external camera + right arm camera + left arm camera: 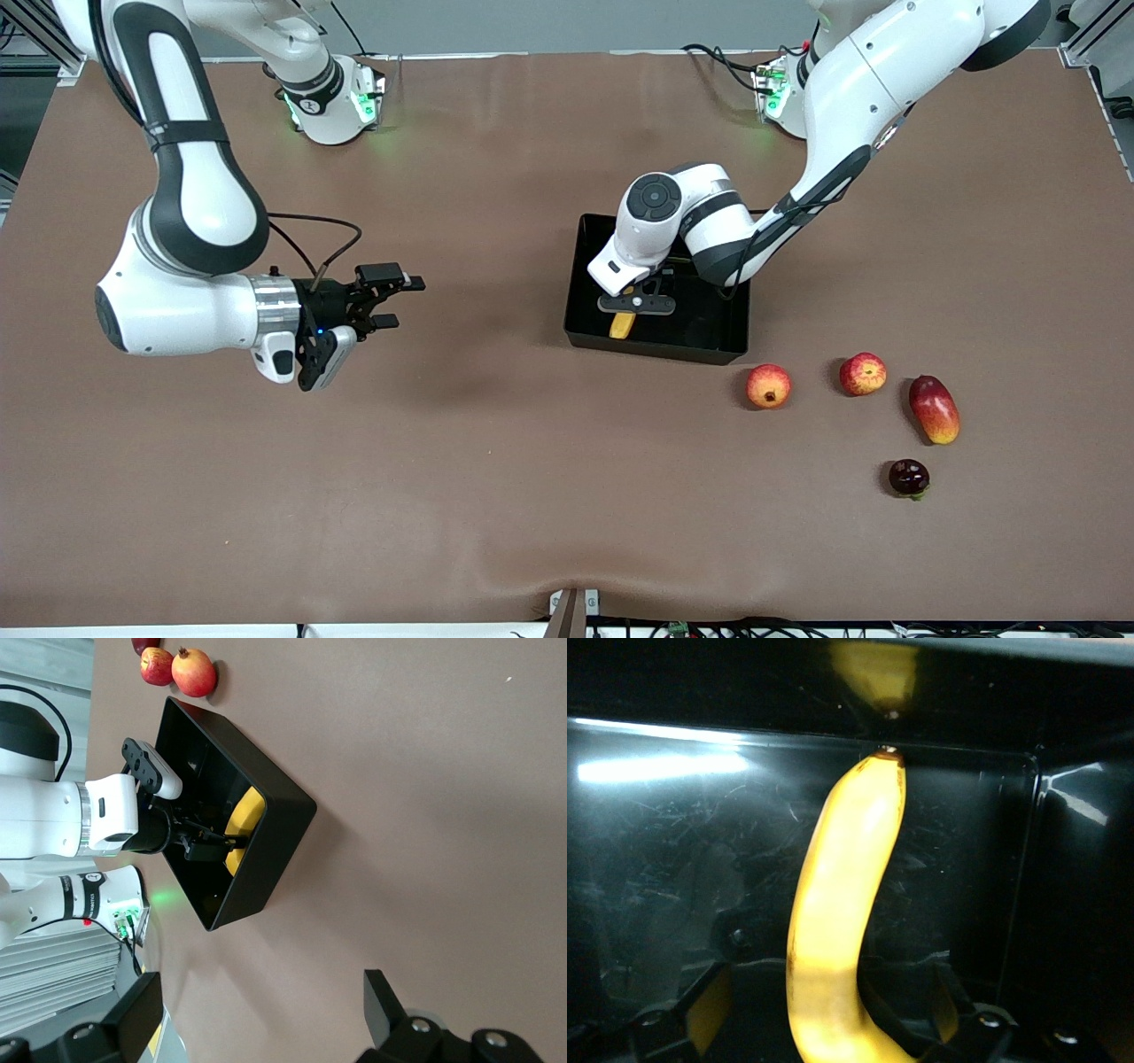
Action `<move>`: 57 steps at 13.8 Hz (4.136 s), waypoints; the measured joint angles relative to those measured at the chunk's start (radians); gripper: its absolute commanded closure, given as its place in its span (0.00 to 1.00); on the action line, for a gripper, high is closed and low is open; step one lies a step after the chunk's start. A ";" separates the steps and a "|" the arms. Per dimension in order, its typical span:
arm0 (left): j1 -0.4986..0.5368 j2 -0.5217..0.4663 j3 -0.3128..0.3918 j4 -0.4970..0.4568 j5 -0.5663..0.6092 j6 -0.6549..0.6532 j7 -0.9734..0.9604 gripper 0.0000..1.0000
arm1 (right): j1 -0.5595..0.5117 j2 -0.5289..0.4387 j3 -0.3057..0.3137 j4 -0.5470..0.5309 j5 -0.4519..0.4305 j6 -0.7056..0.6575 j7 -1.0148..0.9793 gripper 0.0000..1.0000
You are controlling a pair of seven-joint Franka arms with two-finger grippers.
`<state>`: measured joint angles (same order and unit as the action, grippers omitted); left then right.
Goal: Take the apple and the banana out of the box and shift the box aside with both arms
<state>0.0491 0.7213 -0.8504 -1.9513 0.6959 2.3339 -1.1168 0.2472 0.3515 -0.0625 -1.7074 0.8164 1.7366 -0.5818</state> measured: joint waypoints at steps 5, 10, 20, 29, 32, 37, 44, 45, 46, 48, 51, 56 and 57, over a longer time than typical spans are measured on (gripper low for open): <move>-0.001 0.017 0.020 -0.001 0.018 0.007 0.000 0.30 | 0.007 -0.057 0.000 -0.098 0.000 0.122 -0.009 0.00; -0.005 0.017 0.020 -0.001 0.019 0.009 0.000 0.86 | 0.029 -0.100 0.003 -0.203 0.000 0.333 -0.011 0.00; -0.004 0.008 0.020 0.046 0.019 0.010 0.000 1.00 | 0.247 -0.144 0.008 -0.413 0.028 0.788 0.062 0.00; 0.129 -0.155 -0.154 0.082 -0.021 -0.203 -0.007 1.00 | 0.357 -0.145 0.009 -0.457 0.123 0.971 0.093 0.00; 0.237 -0.167 -0.259 0.141 -0.027 -0.352 0.028 1.00 | 0.411 -0.145 0.009 -0.460 0.123 1.013 0.169 0.00; 0.456 -0.170 -0.334 0.199 -0.054 -0.451 0.261 1.00 | 0.479 -0.135 0.009 -0.463 0.124 1.045 0.268 0.00; 0.588 -0.123 -0.245 0.302 -0.064 -0.451 0.638 1.00 | 0.589 0.074 0.010 -0.310 0.130 1.087 0.480 0.00; 0.588 -0.105 -0.215 0.325 -0.064 -0.450 0.688 1.00 | 0.600 0.137 0.010 -0.260 0.130 1.089 0.513 0.00; 0.587 -0.081 -0.188 0.349 -0.064 -0.446 0.734 1.00 | 0.612 0.197 0.010 -0.214 0.130 1.094 0.539 0.00; 0.573 -0.029 -0.131 0.401 -0.064 -0.416 0.816 1.00 | 0.632 0.272 0.008 -0.162 0.130 1.109 0.560 0.00; 0.481 0.022 0.019 0.476 -0.064 -0.323 0.901 1.00 | 0.638 0.286 0.006 -0.148 0.130 1.113 0.571 1.00; 0.330 0.097 0.192 0.556 -0.064 -0.200 0.898 1.00 | 0.638 0.284 0.000 -0.143 0.131 1.112 0.618 1.00; 0.330 0.112 0.203 0.559 -0.064 -0.177 0.898 1.00 | 0.638 0.283 -0.002 -0.144 0.131 1.112 0.618 1.00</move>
<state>0.3787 0.8337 -0.6479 -1.3922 0.6318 2.1571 -0.2187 0.8847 0.6341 -0.0646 -1.8513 0.9473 2.8489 0.0363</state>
